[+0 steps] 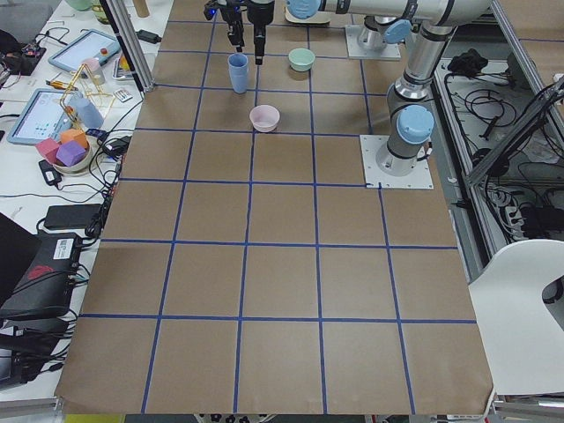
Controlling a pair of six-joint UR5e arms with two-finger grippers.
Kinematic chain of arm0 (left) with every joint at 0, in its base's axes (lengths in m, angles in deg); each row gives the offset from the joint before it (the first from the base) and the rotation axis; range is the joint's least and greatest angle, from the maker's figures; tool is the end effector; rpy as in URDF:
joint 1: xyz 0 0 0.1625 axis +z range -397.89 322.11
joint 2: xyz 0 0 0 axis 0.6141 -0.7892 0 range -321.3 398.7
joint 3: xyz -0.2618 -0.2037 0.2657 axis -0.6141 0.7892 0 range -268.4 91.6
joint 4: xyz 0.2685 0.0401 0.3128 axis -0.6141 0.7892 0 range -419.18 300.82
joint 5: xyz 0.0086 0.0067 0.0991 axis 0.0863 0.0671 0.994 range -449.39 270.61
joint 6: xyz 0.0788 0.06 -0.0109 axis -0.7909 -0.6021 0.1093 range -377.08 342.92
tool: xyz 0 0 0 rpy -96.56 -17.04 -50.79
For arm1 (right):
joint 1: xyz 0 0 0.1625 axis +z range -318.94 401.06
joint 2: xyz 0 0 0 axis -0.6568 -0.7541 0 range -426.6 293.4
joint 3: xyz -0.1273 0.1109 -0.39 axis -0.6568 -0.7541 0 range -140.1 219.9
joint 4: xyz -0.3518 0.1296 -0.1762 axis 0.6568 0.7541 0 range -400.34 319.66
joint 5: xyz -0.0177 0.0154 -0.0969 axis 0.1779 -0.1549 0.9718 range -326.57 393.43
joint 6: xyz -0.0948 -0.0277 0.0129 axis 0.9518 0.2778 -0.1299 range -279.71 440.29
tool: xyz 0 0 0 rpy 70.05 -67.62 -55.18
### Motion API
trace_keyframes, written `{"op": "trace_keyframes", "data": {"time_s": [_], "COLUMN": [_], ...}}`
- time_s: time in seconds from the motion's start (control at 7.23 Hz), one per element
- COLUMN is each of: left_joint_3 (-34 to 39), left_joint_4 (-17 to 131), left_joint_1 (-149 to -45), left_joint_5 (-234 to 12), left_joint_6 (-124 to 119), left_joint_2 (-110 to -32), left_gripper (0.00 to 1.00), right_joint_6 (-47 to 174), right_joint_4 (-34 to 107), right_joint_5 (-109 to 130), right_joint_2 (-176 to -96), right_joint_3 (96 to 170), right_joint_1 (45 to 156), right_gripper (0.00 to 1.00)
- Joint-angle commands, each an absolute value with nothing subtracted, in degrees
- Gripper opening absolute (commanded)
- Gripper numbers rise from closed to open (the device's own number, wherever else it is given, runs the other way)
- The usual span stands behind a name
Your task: Stack blue cups with both arms
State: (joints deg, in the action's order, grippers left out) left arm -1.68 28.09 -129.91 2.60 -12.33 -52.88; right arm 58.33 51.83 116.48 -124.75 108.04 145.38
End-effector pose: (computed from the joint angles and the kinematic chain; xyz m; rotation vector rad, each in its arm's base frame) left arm -0.1477 -0.5059 0.5074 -0.0761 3.1080 -0.1235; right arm 0.3130 -0.6382 0.3439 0.2163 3.0507 0.2564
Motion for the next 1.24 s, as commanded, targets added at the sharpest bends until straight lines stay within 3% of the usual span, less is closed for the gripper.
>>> {"op": "trace_keyframes", "data": {"time_s": [0.0,0.41,0.55,1.11], "left_joint_3": [-1.65,-1.56,-1.56,-1.56], "left_joint_4": [28.10,28.10,28.10,28.10], "left_joint_1": [-129.91,-129.91,-129.91,-129.91], "left_joint_5": [2.63,2.63,2.63,2.63], "left_joint_6": [-12.33,-12.33,-12.33,-12.33], "left_joint_2": [-52.80,-52.80,-52.80,-52.80], "left_gripper": [1.00,1.00,1.00,1.00], "right_joint_6": [58.49,73.62,80.14,84.86], "right_joint_4": [53.94,54.24,47.79,44.14], "right_joint_5": [116.92,118.15,118.59,124.22], "right_joint_2": [-125.22,-132.74,-135.39,-147.87], "right_joint_3": [107.49,108.36,110.02,120.13], "right_joint_1": [144.95,137.24,134.86,131.41], "right_gripper": [1.00,1.00,1.00,1.00]}}
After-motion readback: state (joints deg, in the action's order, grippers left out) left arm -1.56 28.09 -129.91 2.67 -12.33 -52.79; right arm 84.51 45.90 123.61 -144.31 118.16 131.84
